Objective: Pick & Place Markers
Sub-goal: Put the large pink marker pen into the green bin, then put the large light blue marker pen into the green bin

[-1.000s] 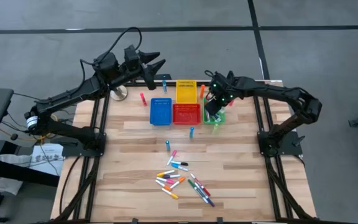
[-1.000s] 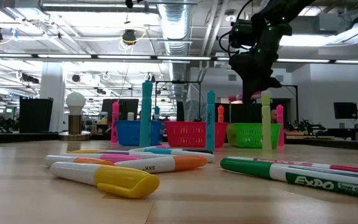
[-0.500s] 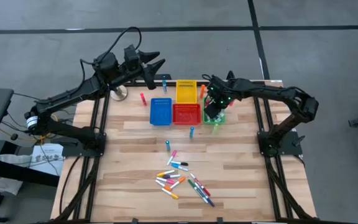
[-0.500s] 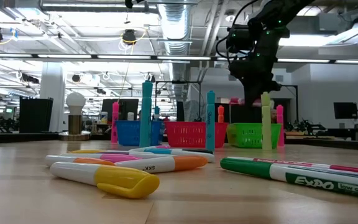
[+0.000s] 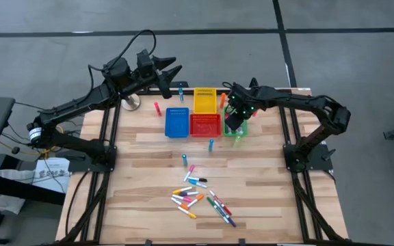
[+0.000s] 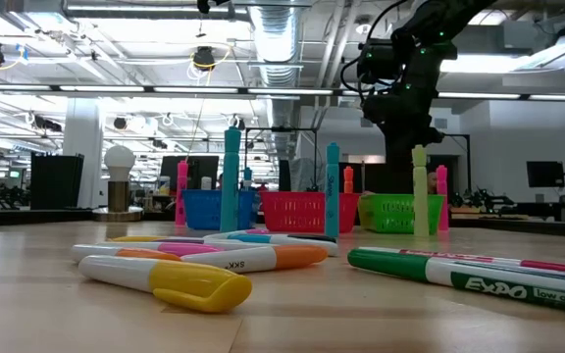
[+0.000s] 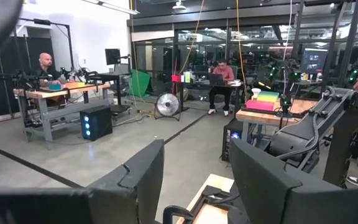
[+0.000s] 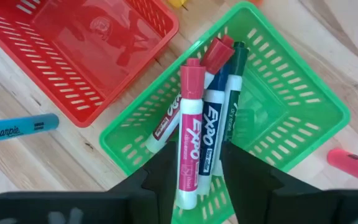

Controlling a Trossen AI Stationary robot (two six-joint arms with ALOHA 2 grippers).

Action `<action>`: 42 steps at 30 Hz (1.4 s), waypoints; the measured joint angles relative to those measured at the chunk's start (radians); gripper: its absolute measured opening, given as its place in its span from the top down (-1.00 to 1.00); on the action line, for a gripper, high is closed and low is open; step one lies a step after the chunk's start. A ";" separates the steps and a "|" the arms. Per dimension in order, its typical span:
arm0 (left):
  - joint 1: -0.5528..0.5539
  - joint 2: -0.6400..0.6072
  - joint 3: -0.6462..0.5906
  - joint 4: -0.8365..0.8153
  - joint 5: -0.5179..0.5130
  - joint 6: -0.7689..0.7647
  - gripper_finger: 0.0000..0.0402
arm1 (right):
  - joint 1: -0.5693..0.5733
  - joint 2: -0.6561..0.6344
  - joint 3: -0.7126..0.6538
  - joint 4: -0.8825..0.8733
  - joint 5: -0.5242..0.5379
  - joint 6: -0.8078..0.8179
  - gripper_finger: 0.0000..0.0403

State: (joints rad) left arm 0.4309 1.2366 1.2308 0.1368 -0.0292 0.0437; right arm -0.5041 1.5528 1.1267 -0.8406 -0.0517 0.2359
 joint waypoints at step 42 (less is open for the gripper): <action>0.182 0.195 -0.037 -0.304 0.050 -0.237 0.10 | -0.107 -0.601 0.002 0.160 0.078 -0.031 0.25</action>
State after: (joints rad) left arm 0.6133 1.4316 1.1934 -0.1675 0.0213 -0.1933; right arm -0.6113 0.9522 1.1282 -0.6802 0.0264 0.2045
